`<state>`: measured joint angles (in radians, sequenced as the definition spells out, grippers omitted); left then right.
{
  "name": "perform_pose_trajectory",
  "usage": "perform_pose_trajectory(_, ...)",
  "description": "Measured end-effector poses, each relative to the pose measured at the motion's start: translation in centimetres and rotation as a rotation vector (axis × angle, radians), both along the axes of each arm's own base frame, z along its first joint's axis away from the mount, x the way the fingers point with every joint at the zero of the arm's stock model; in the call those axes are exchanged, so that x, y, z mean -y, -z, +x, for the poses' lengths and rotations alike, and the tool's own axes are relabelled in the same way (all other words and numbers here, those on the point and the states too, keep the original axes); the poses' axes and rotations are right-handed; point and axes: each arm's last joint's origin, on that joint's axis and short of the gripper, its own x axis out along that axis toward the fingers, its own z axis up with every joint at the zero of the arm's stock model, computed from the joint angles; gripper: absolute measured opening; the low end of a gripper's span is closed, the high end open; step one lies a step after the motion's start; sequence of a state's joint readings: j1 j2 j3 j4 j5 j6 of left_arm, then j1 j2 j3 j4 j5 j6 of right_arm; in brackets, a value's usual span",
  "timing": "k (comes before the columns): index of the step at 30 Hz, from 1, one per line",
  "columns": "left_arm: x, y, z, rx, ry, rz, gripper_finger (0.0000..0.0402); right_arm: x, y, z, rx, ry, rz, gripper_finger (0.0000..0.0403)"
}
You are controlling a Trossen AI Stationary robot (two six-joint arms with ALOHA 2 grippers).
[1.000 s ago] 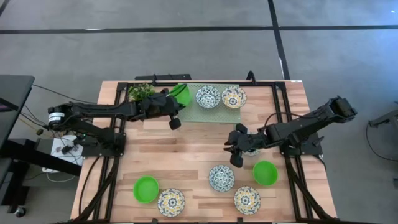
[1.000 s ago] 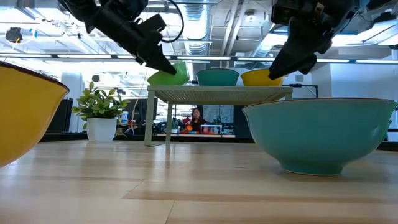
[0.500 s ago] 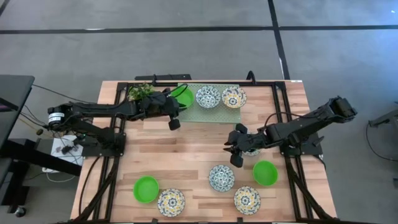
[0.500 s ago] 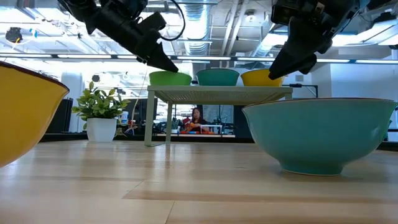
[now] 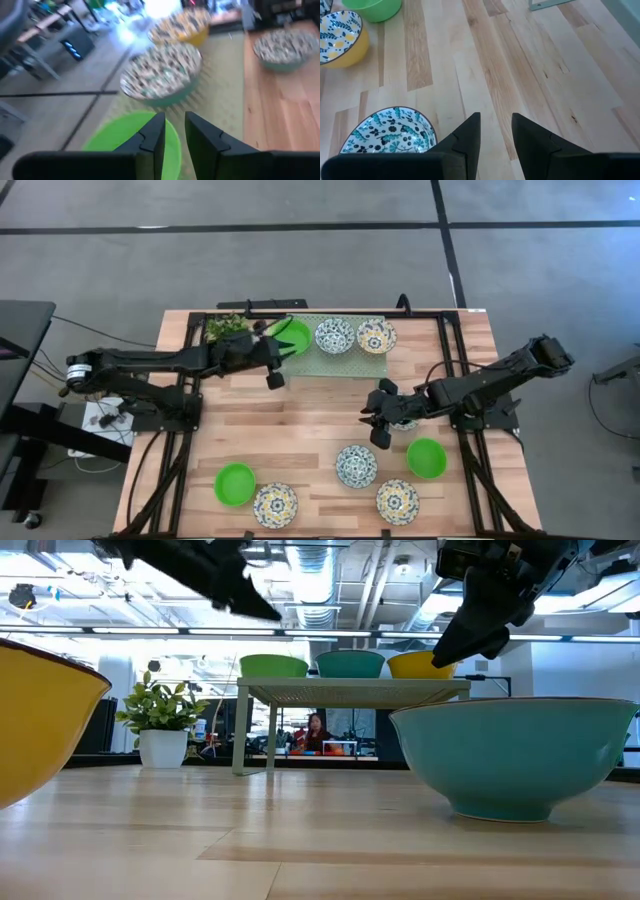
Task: Pick & Place Mini bowls
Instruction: Put the middle green bowl on the shelf
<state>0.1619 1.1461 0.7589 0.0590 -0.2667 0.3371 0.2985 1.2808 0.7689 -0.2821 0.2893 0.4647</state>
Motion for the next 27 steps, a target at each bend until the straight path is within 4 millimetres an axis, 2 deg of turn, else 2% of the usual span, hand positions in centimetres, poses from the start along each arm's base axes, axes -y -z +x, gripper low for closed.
perform_pose_trajectory(4,0.9,-1.5,-1.8,0.061,-0.049,-0.046,0.0076,0.0,0.0,0.0,0.001,0.002,-0.002,0.0107)
perform_pose_trajectory(7,1.0,-1.7,-3.3,0.03,-0.082,-0.111,0.0076,0.0,0.0,0.0,0.007,0.002,0.0,0.0107)
perform_pose_trajectory(11,0.9,-0.2,-4.6,-0.036,-0.203,-0.152,0.0068,0.0,-0.2,0.1,0.027,0.022,-0.017,0.0107)
perform_pose_trajectory(18,0.4,3.8,-5.3,-0.127,-0.287,-0.159,0.0007,0.1,-0.2,0.2,0.042,0.056,-0.049,0.0107)
perform_pose_trajectory(27,-2.0,4.8,-4.9,-0.061,-0.437,-0.137,0.0007,0.1,-0.3,0.2,0.047,0.055,-0.048,0.0107)
